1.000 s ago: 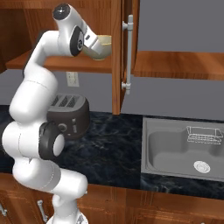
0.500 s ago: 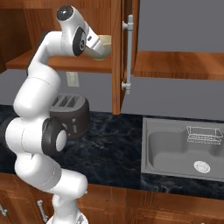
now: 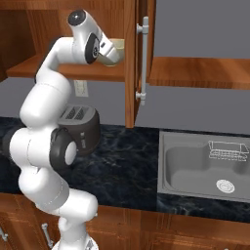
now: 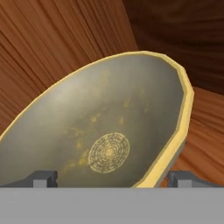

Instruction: Pick up the bowls from the cabinet and place each bowl in front of a stool on the dining counter.

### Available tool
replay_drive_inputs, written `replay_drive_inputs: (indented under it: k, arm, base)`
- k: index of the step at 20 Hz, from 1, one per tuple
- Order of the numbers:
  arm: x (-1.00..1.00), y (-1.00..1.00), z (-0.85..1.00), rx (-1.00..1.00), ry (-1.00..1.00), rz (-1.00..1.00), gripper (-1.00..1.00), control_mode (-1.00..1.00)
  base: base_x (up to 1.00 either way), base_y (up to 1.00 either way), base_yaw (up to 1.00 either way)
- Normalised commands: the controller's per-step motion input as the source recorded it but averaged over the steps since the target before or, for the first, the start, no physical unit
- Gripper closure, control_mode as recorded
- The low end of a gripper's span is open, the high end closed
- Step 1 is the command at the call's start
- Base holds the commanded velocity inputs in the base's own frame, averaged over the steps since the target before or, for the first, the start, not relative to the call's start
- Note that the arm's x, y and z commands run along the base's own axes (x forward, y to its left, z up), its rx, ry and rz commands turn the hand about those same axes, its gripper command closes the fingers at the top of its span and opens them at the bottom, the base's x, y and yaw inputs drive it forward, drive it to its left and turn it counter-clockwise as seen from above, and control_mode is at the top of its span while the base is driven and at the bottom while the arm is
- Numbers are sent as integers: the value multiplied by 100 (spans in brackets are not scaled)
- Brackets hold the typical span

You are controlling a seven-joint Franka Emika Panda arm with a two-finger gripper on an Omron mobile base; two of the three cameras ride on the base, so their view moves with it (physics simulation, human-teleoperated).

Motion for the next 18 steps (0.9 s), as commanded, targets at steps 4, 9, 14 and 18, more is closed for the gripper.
replay_drive_inputs:
  k: [4,9,14,18]
  arm:
    - [15,-6,-22,0,9,-3,-100,-100]
    - [20,-1,-19,0,13,-3,100,-100]
    - [8,0,-9,0,5,-1,100,-100]
    - [-23,0,-15,0,-4,0,100,-100]
  base:
    - [0,0,0]
    - [0,0,0]
    - [0,0,0]
    - [0,0,0]
